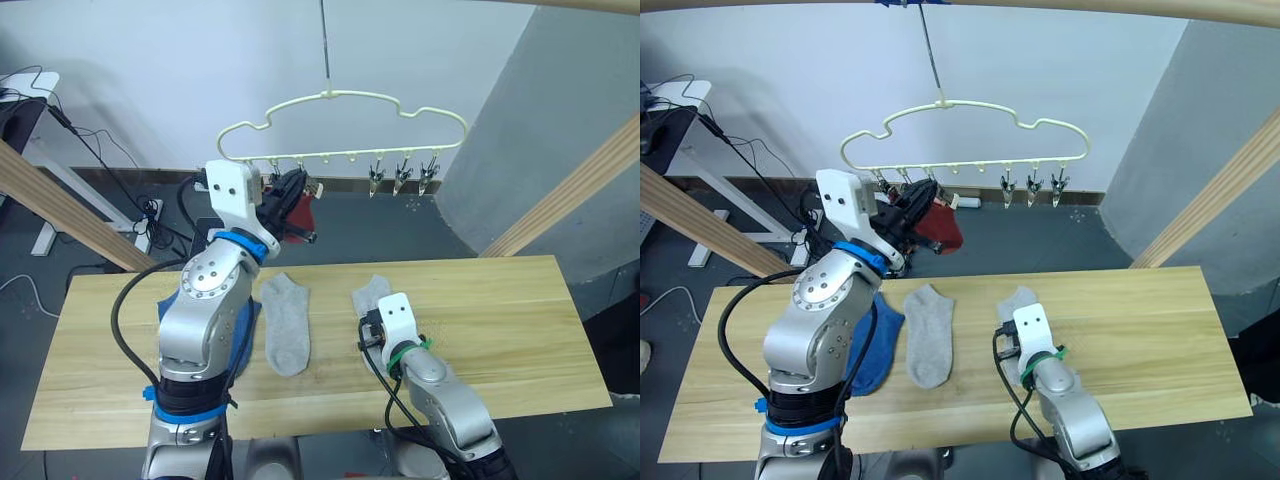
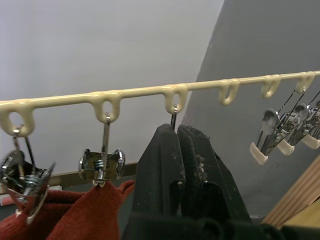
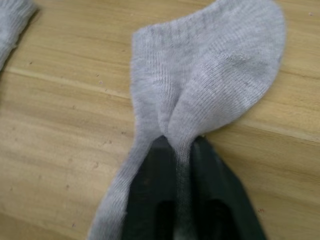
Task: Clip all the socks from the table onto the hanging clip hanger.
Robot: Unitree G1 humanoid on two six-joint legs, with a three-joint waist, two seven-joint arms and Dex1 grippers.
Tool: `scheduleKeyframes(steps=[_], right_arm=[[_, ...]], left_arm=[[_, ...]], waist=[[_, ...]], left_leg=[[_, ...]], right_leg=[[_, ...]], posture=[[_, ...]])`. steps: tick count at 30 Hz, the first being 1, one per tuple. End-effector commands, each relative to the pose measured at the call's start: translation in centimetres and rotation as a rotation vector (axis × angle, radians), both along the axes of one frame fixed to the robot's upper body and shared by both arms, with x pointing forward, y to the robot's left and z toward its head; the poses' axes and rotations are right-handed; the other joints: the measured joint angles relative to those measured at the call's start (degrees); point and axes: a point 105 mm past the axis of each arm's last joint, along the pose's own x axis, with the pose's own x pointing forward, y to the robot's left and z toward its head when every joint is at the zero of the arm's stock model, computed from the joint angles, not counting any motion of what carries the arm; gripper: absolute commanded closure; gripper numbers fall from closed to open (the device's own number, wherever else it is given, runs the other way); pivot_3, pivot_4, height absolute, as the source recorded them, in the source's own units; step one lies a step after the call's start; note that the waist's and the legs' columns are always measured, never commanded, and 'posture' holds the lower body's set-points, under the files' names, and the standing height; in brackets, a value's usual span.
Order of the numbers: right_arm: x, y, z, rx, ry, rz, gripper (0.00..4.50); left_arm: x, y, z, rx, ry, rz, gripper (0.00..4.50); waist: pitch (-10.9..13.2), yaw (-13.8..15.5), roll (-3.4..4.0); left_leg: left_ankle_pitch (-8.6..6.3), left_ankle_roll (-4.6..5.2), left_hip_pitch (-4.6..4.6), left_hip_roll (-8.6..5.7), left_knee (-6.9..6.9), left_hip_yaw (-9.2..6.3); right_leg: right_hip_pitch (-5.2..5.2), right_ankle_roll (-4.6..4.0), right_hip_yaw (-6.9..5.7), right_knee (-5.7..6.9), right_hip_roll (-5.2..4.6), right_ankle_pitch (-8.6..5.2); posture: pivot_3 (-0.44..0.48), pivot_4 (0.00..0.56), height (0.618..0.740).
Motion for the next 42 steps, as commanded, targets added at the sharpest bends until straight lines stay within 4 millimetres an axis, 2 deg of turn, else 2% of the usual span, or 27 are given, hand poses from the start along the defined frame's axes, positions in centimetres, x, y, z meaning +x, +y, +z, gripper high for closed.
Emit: scheduleKeyframes(steps=[1, 7, 13, 18, 22, 24, 25, 27, 28, 29, 31, 32, 33, 35, 41, 42], right_arm=[[-0.2, -0.3, 0.9, 0.001, -0.037, 0.033, 4.48], [0.6, 2.4, 7.6, 0.058, -0.306, 0.264, 4.48], [1.2, 4.5, 11.5, 0.068, -0.501, 0.429, 4.48], [1.1, 5.7, 11.8, 0.072, -0.54, 0.511, 4.48], [1.6, 6.3, 12.4, 0.088, -0.561, 0.513, 4.48], [2.2, 6.1, 12.3, 0.023, -0.585, 0.493, 4.48], [2.1, 6.3, 12.4, -0.006, -0.603, 0.518, 4.48], [2.1, 6.3, 12.6, -0.006, -0.617, 0.522, 4.48], [2.2, 6.2, 12.9, 0.009, -0.621, 0.508, 4.48], [2.5, 5.6, 13.0, 0.039, -0.597, 0.46, 4.48], [2.8, 4.7, 12.9, 0.078, -0.563, 0.407, 4.48], [2.8, 4.1, 12.5, 0.086, -0.546, 0.39, 4.48], [2.3, 4.0, 11.9, 0.082, -0.526, 0.414, 4.48], [1.7, 3.9, 11.5, 0.073, -0.512, 0.447, 4.48], [1.5, 3.3, 11.7, 0.055, -0.51, 0.455, 4.48], [1.5, 3.2, 11.8, 0.055, -0.51, 0.454, 4.49]], left_arm=[[-0.6, 0.4, 1.7, -0.043, -0.037, -0.05, 4.5], [-0.7, 1.4, 2.1, -0.094, 0.026, -0.13, 4.5], [-1.2, 0.9, 2.0, -0.082, 0.067, -0.191, 4.5], [-1.1, 0.8, 2.0, -0.079, 0.075, -0.195, 4.5], [-1.1, 0.8, 2.0, -0.076, 0.077, -0.194, 4.5], [-1.2, 0.6, 1.7, -0.001, 0.059, -0.194, 4.5], [-1.1, 0.7, 1.7, -0.031, 0.07, -0.197, 4.5], [-0.5, 0.7, 1.6, -0.104, 0.081, -0.188, 4.5], [-0.3, 0.7, 1.7, -0.132, 0.078, -0.179, 4.5], [-0.5, 0.7, 2.2, -0.119, 0.036, -0.169, 4.5], [-1.3, 0.8, 2.7, -0.077, -0.023, -0.173, 4.5], [-1.3, 1.4, 2.1, -0.073, -0.018, -0.14, 4.5], [-1.8, 1.6, 1.1, -0.044, -0.009, -0.136, 4.5], [-2.4, 1.5, -0.1, -0.024, 0.013, -0.137, 4.5], [-2.8, 1.1, -1.5, 0.034, 0.008, -0.144, 4.5], [-2.8, 1.2, -1.6, 0.033, 0.006, -0.143, 4.33]], waist=[[0.0, 0.04, 0.0], [0.01, -0.23, 0.01], [0.01, -0.1, 0.01], [0.01, 0.1, 0.01], [0.01, 0.03, 0.01], [0.01, 0.03, 0.01], [0.01, 0.03, 0.02], [-0.28, 0.11, -0.01], [-0.46, 0.16, -0.03], [-0.74, 0.18, -0.05], [-1.58, 0.13, -0.14], [-1.9, 0.08, -0.14], [-2.03, 0.0, -0.13], [-2.51, -0.11, -0.1], [-2.58, 0.02, -0.12], [-2.59, -0.03, -0.12]], left_leg=[[0.0, 0.0, 0.0, -0.01, 0.0, 0.0], [0.0, 0.0, -0.15, 0.01, 0.02, 0.01], [0.0, 0.0, -0.21, 0.03, -0.01, -0.02], [0.0, 0.0, -0.28, 0.02, 0.01, -0.04], [0.0, 0.0, -0.28, 0.02, 0.05, -0.05], [0.0, 0.0, -0.27, 0.03, 0.04, -0.09], [0.0, -0.01, -0.27, 0.03, 0.04, -0.09], [0.01, -0.02, -0.28, 0.03, 0.05, -0.07], [0.05, -0.08, -0.31, 0.02, 0.05, -0.07], [0.11, -0.19, -0.34, 0.02, 0.06, -0.07], [0.15, -0.27, -0.63, 0.04, 0.06, -0.08], [0.16, -0.28, -0.75, 0.05, 0.07, -0.09], [0.16, -0.28, -0.75, 0.04, 0.05, -0.04], [0.15, -0.27, -0.71, 0.03, 0.04, 0.05], [0.17, 0.0, -0.68, 0.01, 0.11, -0.11], [0.22, 0.05, -0.61, 0.01, 0.11, -0.08]], right_leg=[[0.0, 0.0, 0.0, 0.0, 0.0, 0.0], [-0.19, 0.0, 0.02, 0.05, 0.02, 0.0], [-0.24, 0.0, -0.01, 0.01, 0.05, 0.0], [-0.24, -0.01, -0.07, -0.02, -0.02, 0.01], [-0.24, -0.04, -0.07, 0.03, -0.03, 0.03], [-0.25, -0.06, -0.09, 0.05, 0.0, 0.04], [-0.25, -0.06, -0.09, 0.06, 0.01, 0.04], [-0.25, -0.06, -0.09, 0.04, -0.02, 0.04], [-0.25, -0.06, -0.12, 0.01, -0.06, 0.04], [-0.25, -0.06, -0.16, -0.01, -0.08, 0.04], [-0.51, -0.08, -0.19, 0.0, -0.09, 0.05], [-0.61, -0.08, -0.23, 0.0, -0.09, 0.05], [-0.63, -0.08, -0.19, -0.02, -0.11, 0.05], [-0.62, -0.08, -0.11, -0.04, -0.15, 0.05], [-0.56, -0.11, -0.23, 0.07, -0.08, 0.34], [-0.51, -0.09, -0.18, 0.06, -0.06, 0.42]], posture=[[-0.184, 0.328, 0.74], [-0.187, 0.331, 0.74], [-0.186, 0.331, 0.74], [-0.184, 0.33, 0.74], [-0.184, 0.33, 0.74], [-0.177, 0.327, 0.74], [-0.173, 0.317, 0.74], [-0.186, 0.24, 0.74], [-0.186, 0.24, 0.74], [-0.184, 0.194, 0.74], [-0.167, 0.179, 0.74], [-0.165, 0.21, 0.74], [-0.174, 0.218, 0.74], [-0.182, 0.208, 0.74], [-0.189, 0.219, 0.74], [-0.191, 0.225, 0.74]])
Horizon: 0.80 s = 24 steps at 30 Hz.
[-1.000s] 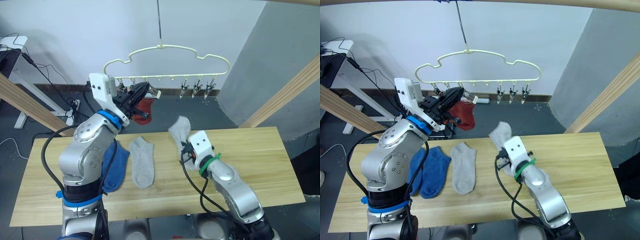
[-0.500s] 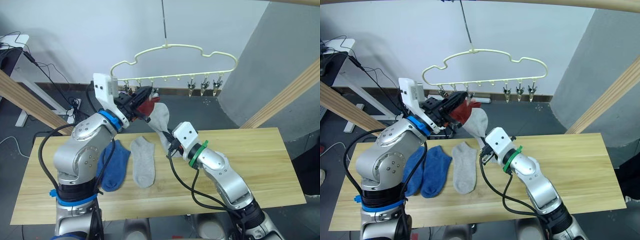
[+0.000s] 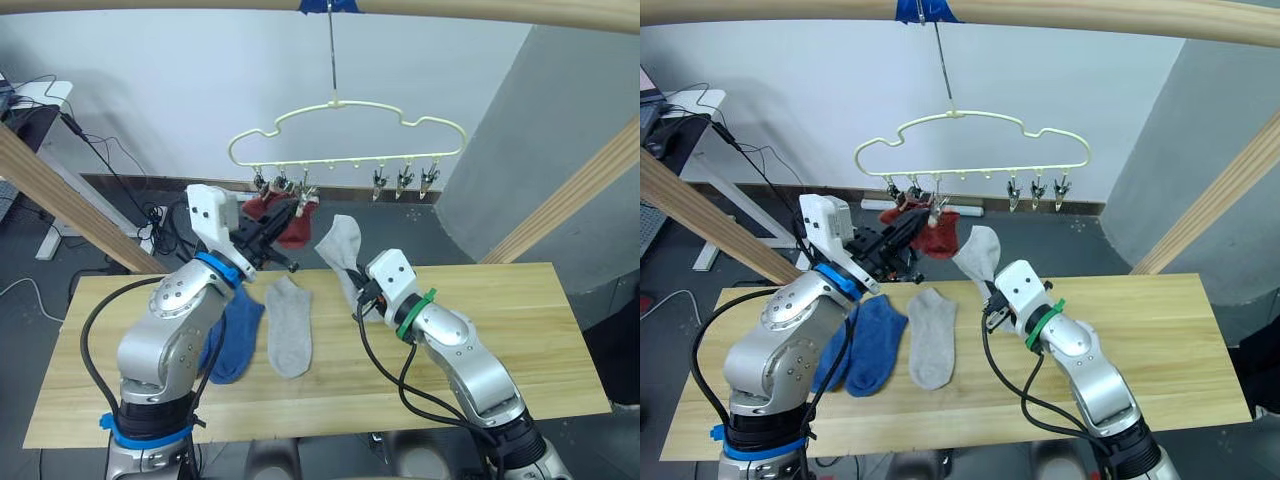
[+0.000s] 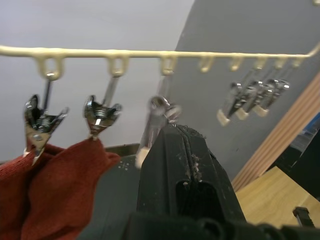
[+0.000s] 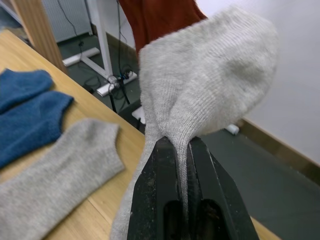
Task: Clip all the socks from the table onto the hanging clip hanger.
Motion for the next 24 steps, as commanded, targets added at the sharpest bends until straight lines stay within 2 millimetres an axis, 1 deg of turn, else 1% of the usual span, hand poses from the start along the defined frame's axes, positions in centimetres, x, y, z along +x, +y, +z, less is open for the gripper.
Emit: scheduleKeyframes(steps=[1, 2, 8, 12, 15, 21, 24], right_arm=[[-0.5, -0.1, 1.5, 0.025, -0.04, 0.021, 4.5], [-0.6, -0.2, 1.5, 0.024, -0.039, 0.021, 4.5], [-0.9, -1.2, 1.7, 0.012, -0.038, 0.011, 4.5], [-1.4, -1.5, 2.0, 0.004, -0.036, 0.03, 4.5], [-1.7, -1.7, 2.2, -0.016, -0.044, 0.052, 4.5], [-2.0, -2.1, 2.5, -0.018, -0.042, 0.053, 4.5], [-2.2, -2.2, 2.7, -0.012, -0.04, 0.051, 4.5]], left_arm=[[-0.6, -0.2, 0.8, 0.026, -0.076, -0.016, 4.13], [-0.6, -0.1, 0.8, 0.026, -0.084, -0.016, 3.91], [0.7, 0.3, 0.5, 0.065, -0.141, 0.126, 2.08], [1.4, 0.0, 0.5, 0.081, -0.186, 0.191, 2.08], [1.5, -0.8, 0.4, 0.065, -0.195, 0.188, 2.08], [2.4, -1.1, 1.0, 0.035, -0.223, 0.212, 2.08], [3.4, -1.3, 1.0, 0.033, -0.221, 0.225, 2.08]], waist=[[-0.01, -0.1, -0.01], [-0.01, -0.13, -0.01], [-0.01, -0.1, 0.0], [-0.01, -0.09, 0.0], [-0.01, -0.11, 0.0], [-0.01, -0.16, 0.0], [-0.01, -0.2, 0.0]], left_leg=[[0.03, 0.03, 0.04, 0.0, 0.0, 0.02], [0.06, 0.06, 0.09, -0.01, 0.02, 0.05], [0.12, 0.12, 0.14, -0.01, 0.05, 0.05], [0.12, 0.13, 0.13, -0.01, 0.05, 0.05], [0.11, 0.14, 0.13, -0.01, 0.05, 0.05], [0.12, 0.15, 0.15, -0.01, 0.06, 0.02], [0.12, 0.15, 0.17, -0.02, 0.07, 0.03]], right_leg=[[0.04, 0.02, 0.02, -0.01, 0.0, 0.03], [0.07, 0.04, 0.07, -0.01, 0.01, 0.07], [0.12, 0.05, 0.09, -0.02, 0.04, 0.13], [0.12, 0.05, 0.09, -0.03, 0.03, 0.13], [0.12, 0.04, 0.1, -0.03, 0.03, 0.13], [0.15, 0.03, 0.08, -0.01, 0.06, 0.14], [0.18, 0.03, 0.09, -0.02, 0.06, 0.15]], posture=[[-0.193, 0.229, 0.74], [-0.196, 0.229, 0.74], [-0.204, 0.238, 0.74], [-0.212, 0.251, 0.74], [-0.217, 0.256, 0.74], [-0.229, 0.265, 0.74], [-0.237, 0.268, 0.74]])
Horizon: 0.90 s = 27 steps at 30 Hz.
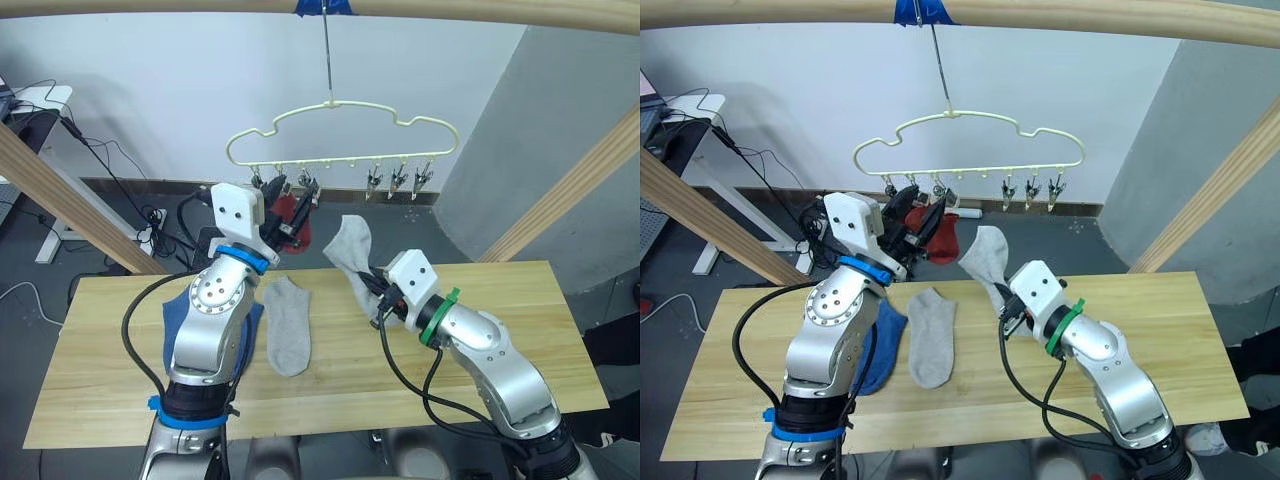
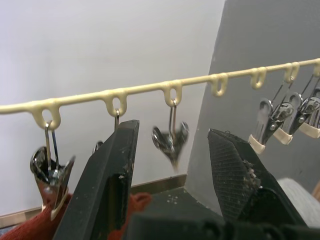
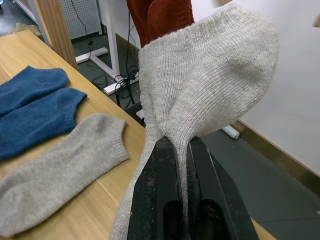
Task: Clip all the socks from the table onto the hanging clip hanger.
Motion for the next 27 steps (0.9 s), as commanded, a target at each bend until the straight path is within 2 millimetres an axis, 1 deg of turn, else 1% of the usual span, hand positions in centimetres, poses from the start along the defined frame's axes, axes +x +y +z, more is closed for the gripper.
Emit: scheduleKeyframes(steps=[1, 5, 9, 12, 16, 20, 27], right_arm=[[-0.6, -0.1, 1.5, 0.022, -0.045, 0.011, 4.5], [-0.9, -0.4, 1.5, 0.017, -0.042, 0.014, 4.5], [-1.0, -0.7, 1.5, 0.015, -0.036, 0.007, 4.5], [-1.1, -0.8, 1.5, 0.018, -0.03, 0.004, 4.5], [-1.3, -0.8, 1.5, 0.02, -0.026, 0.008, 4.5], [-1.4, -0.9, 1.6, 0.022, -0.025, 0.013, 4.5], [-1.6, -1.0, 1.8, 0.029, -0.016, 0.025, 4.5]], left_arm=[[0.3, -0.3, 1.1, -0.001, -0.053, 0.014, 2.08], [0.2, -0.9, 1.1, -0.013, -0.057, 0.001, 2.08], [0.7, -0.7, 1.2, -0.021, -0.056, 0.026, 2.08], [0.7, -1.0, 1.5, -0.015, -0.063, 0.019, 2.08], [0.7, -1.1, 1.3, -0.013, -0.033, 0.025, 2.08], [0.1, -1.3, 1.7, -0.015, -0.011, 0.036, 2.08], [0.3, -1.5, 1.7, -0.031, 0.018, 0.071, 2.08]], waist=[[0.0, -0.04, 0.0], [0.0, -0.24, 0.0], [0.0, -0.46, 0.01], [0.0, -0.55, 0.01], [0.0, -0.76, 0.0], [0.01, -1.01, 0.01], [0.01, -1.03, 0.01]], left_leg=[[0.0, 0.0, 0.0, 0.0, 0.01, 0.0], [0.0, 0.0, 0.0, 0.0, 0.0, 0.0], [0.0, 0.01, 0.0, 0.0, 0.0, -0.01], [0.0, 0.01, 0.03, 0.0, 0.0, -0.02], [0.0, 0.01, 0.03, -0.01, 0.0, -0.01], [0.0, 0.01, 0.03, 0.0, 0.0, -0.01], [0.0, 0.01, 0.06, -0.01, 0.0, -0.02]], right_leg=[[0.01, 0.0, -0.01, 0.0, 0.0, 0.0], [0.01, 0.0, 0.01, -0.02, 0.0, 0.0], [0.01, 0.0, 0.0, -0.01, 0.0, 0.0], [0.03, 0.0, 0.0, 0.0, 0.01, 0.0], [0.04, 0.0, 0.01, -0.01, 0.01, 0.0], [0.04, 0.01, 0.01, -0.01, 0.02, 0.0], [0.07, 0.01, 0.01, 0.0, 0.02, 0.0]], posture=[[-0.237, 0.268, 0.74], [-0.245, 0.272, 0.74], [-0.247, 0.275, 0.74], [-0.247, 0.275, 0.74], [-0.253, 0.279, 0.74], [-0.247, 0.279, 0.74], [-0.243, 0.28, 0.74]])
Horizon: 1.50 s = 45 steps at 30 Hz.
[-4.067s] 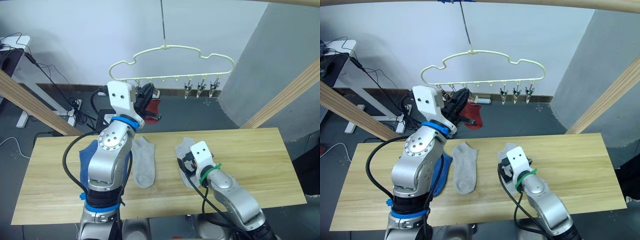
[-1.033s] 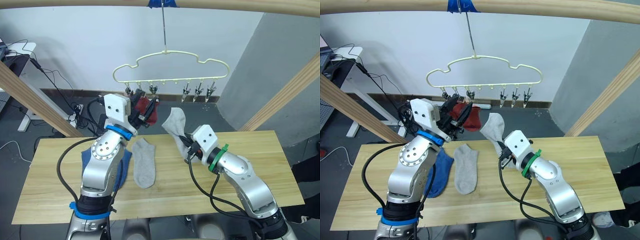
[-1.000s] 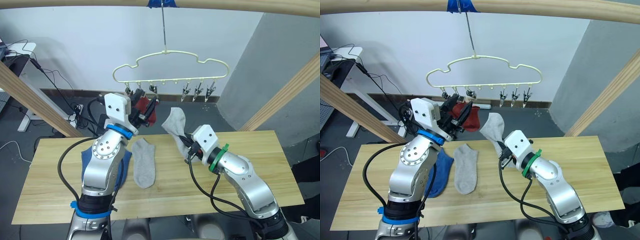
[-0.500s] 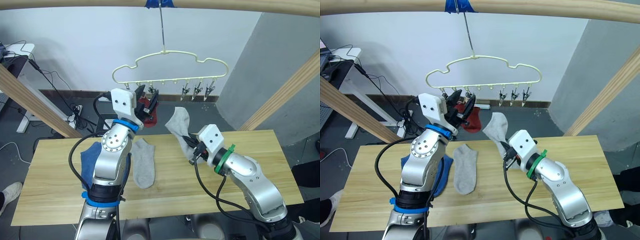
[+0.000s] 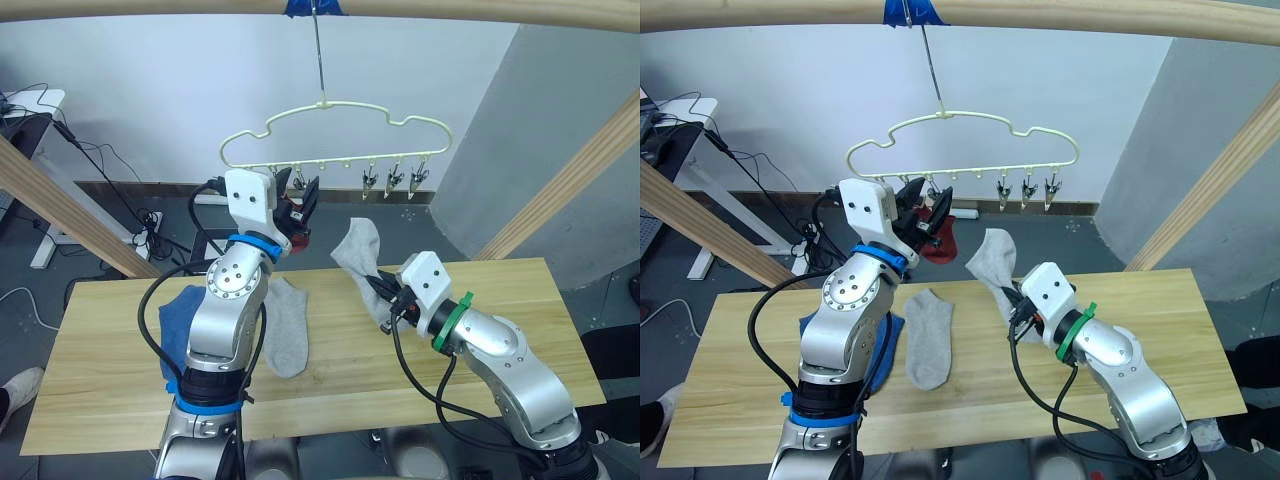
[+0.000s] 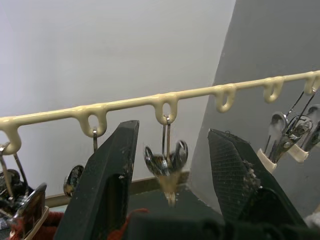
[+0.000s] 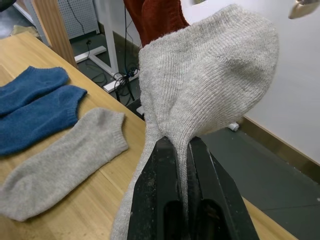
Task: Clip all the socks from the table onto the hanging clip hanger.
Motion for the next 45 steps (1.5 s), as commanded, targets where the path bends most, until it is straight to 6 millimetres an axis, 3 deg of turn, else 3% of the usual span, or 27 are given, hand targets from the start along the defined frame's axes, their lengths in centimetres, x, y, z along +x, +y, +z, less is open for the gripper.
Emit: scheduleKeyframes(steps=[1, 16, 45], right_arm=[[-0.6, 0.0, 1.5, 0.019, -0.049, 0.023, 4.5], [-1.3, 0.0, 1.6, 0.038, -0.026, 0.056, 4.5], [-2.3, 0.3, 2.6, 0.07, -0.025, 0.136, 4.5]], left_arm=[[-0.5, -0.5, 1.3, -0.009, -0.046, 0.006, 2.08], [-1.7, -1.3, 0.9, -0.026, -0.015, 0.035, 2.08], [-0.9, -0.7, 0.2, -0.073, -0.006, 0.119, 2.08]], waist=[[0.0, -0.01, 0.0], [0.0, -0.1, 0.0], [0.0, -0.15, 0.0]], left_leg=[[0.0, 0.0, 0.0, 0.0, 0.0, 0.0], [0.0, 0.0, 0.0, 0.0, -0.01, 0.01], [0.0, 0.01, 0.0, -0.01, -0.02, 0.01]], right_leg=[[0.0, 0.0, 0.0, 0.0, 0.0, 0.0], [0.0, 0.0, 0.03, -0.02, 0.01, 0.0], [0.0, 0.01, 0.04, -0.05, 0.02, 0.0]], posture=[[-0.243, 0.28, 0.74], [-0.246, 0.282, 0.74], [-0.26, 0.28, 0.74]])
